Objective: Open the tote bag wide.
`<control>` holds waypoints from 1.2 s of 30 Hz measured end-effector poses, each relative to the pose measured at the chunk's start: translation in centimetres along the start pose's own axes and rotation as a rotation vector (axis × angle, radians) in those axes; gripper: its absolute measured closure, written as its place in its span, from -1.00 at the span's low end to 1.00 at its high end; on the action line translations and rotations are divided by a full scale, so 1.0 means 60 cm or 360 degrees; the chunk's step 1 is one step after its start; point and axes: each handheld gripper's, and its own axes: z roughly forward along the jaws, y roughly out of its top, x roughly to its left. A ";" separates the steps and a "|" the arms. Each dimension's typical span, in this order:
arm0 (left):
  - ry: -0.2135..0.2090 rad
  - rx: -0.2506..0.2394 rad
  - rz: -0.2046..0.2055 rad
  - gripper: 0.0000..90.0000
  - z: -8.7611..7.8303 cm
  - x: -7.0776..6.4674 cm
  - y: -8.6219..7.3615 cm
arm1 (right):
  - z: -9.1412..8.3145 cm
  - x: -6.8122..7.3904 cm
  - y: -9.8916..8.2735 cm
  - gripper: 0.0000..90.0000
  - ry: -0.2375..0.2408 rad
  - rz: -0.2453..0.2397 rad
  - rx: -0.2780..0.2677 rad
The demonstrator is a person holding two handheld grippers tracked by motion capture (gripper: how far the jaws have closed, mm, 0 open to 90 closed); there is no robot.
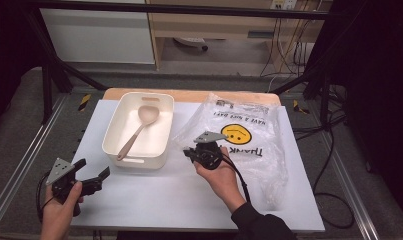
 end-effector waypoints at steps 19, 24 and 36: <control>-0.0006 0.0009 0.0000 -0.89 0.001 0.000 -0.001 | 0.014 -0.003 0.097 0.97 -0.0053 0.0107 -0.0171; -0.0008 0.0011 0.0005 -0.89 0.001 0.000 0.000 | 0.020 0.002 0.119 0.97 -0.0058 0.0078 -0.0156; -0.0010 0.0014 0.0007 -0.89 0.002 0.000 -0.001 | 0.077 0.019 0.121 0.90 -0.0008 0.0050 -0.0034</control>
